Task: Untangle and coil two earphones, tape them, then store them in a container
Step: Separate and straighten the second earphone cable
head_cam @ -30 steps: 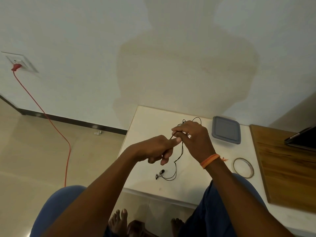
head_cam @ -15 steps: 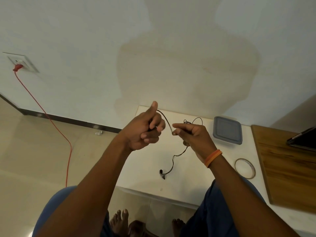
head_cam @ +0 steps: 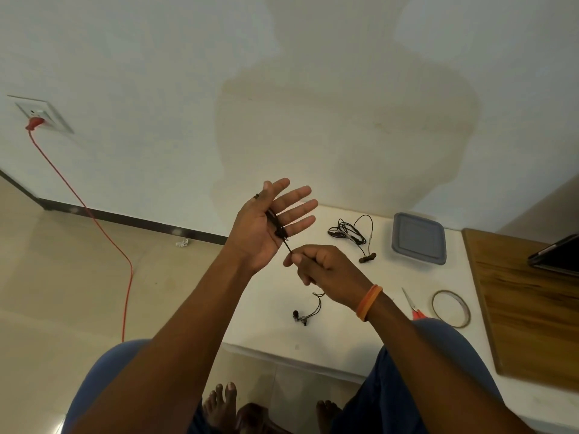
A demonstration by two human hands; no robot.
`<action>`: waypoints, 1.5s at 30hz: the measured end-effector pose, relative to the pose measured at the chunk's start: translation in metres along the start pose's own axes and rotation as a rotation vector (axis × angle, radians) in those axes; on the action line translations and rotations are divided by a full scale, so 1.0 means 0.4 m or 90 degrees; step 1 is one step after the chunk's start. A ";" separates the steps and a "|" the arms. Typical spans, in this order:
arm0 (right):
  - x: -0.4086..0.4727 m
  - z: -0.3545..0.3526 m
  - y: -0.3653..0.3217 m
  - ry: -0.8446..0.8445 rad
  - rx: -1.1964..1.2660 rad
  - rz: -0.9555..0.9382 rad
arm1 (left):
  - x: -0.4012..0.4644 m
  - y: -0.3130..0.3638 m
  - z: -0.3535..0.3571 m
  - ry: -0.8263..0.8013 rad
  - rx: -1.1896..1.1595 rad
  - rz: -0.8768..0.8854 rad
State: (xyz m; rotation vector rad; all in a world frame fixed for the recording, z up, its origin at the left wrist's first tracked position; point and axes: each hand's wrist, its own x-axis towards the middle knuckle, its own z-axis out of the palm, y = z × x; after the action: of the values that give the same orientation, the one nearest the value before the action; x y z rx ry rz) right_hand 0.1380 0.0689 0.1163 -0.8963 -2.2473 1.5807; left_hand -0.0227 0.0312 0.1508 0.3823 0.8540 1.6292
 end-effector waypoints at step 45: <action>-0.010 0.016 -0.009 0.009 0.237 0.127 | 0.010 -0.022 -0.005 0.061 0.113 0.057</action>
State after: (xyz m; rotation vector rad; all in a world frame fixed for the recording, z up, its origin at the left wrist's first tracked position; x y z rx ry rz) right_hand 0.1363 0.0609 0.1179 -1.0391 -1.8092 1.9843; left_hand -0.0189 0.0346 0.1424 0.4748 1.0707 1.6700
